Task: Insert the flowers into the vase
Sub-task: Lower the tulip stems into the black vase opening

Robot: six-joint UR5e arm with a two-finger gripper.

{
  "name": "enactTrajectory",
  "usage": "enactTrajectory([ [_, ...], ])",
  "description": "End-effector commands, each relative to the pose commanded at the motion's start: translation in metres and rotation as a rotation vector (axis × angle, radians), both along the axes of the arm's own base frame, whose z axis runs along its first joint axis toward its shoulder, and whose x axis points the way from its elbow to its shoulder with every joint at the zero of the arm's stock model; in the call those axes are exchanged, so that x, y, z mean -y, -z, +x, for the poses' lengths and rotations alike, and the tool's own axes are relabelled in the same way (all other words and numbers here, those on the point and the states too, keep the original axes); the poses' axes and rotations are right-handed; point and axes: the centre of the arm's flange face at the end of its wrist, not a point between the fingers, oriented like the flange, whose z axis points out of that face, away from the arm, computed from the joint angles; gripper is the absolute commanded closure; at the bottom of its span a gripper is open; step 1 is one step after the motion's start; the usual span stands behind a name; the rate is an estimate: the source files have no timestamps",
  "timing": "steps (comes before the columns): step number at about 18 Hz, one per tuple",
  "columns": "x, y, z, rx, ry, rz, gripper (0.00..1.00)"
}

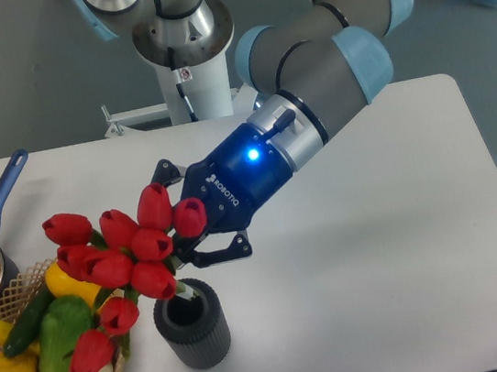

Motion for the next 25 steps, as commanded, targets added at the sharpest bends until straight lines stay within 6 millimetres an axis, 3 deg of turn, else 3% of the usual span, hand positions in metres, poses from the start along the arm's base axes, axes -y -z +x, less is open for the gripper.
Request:
enactTrajectory([
  [8, -0.007, 0.010, -0.007, 0.005, -0.001, -0.011, 1.00],
  [16, -0.022, 0.030, 0.001, 0.021, 0.023, -0.033, 1.00],
  [21, -0.027, 0.046, 0.003, 0.023, 0.021, -0.064, 1.00],
  [25, -0.025, 0.072, 0.003, -0.002, 0.001, -0.101, 1.00],
])
